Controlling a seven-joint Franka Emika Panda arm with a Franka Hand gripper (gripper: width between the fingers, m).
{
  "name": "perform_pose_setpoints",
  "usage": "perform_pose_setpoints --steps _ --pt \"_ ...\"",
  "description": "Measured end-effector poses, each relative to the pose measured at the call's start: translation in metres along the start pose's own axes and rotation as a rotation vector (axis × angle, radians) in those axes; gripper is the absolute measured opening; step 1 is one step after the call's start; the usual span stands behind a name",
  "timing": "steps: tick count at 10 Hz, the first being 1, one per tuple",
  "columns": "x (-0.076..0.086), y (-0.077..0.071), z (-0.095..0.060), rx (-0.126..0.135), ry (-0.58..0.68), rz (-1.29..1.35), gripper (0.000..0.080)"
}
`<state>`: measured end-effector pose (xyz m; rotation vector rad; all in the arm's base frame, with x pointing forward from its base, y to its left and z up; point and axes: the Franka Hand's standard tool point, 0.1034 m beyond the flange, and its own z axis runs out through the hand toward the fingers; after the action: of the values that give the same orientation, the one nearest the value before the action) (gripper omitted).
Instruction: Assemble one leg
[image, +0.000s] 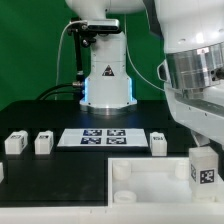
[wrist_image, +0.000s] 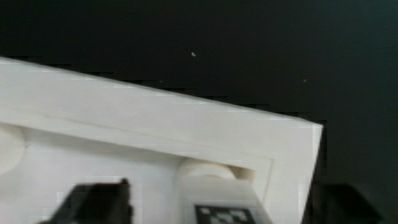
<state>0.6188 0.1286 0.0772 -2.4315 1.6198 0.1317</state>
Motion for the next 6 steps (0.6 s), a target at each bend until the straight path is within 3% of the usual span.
perform_pose_setpoints --steps 2,6 --pt "0.0011 -0.0019 -0.0040 -0.032 0.002 -0.312 0.0638" --pt "0.0043 -0.0008 -0.0032 -0.037 0.002 -0.749 0.0649"
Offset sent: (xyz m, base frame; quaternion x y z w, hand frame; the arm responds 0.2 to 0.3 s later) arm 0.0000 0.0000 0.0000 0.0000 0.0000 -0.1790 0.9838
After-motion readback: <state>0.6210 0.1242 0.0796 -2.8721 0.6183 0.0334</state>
